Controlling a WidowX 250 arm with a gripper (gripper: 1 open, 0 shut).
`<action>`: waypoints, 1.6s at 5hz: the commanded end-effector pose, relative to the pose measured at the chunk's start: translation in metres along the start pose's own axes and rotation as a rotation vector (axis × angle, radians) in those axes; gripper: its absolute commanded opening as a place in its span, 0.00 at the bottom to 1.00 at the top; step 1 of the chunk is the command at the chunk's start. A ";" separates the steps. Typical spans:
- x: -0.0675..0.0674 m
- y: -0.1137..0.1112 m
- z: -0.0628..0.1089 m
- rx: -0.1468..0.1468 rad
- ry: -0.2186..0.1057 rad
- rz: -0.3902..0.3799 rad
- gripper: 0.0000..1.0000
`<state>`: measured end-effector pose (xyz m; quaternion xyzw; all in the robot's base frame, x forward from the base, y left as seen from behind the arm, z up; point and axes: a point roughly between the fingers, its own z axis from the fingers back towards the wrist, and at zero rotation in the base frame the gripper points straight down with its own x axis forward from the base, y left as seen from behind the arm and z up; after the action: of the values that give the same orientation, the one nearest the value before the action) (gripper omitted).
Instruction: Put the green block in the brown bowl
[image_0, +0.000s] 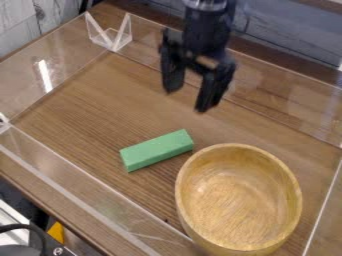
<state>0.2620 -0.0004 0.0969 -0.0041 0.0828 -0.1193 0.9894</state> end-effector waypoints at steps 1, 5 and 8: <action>-0.013 0.007 -0.009 0.053 -0.050 -0.193 1.00; -0.024 0.020 -0.060 0.163 -0.116 -0.390 1.00; -0.023 0.028 -0.067 0.173 -0.147 -0.371 1.00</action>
<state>0.2315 0.0302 0.0291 0.0515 0.0099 -0.3078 0.9500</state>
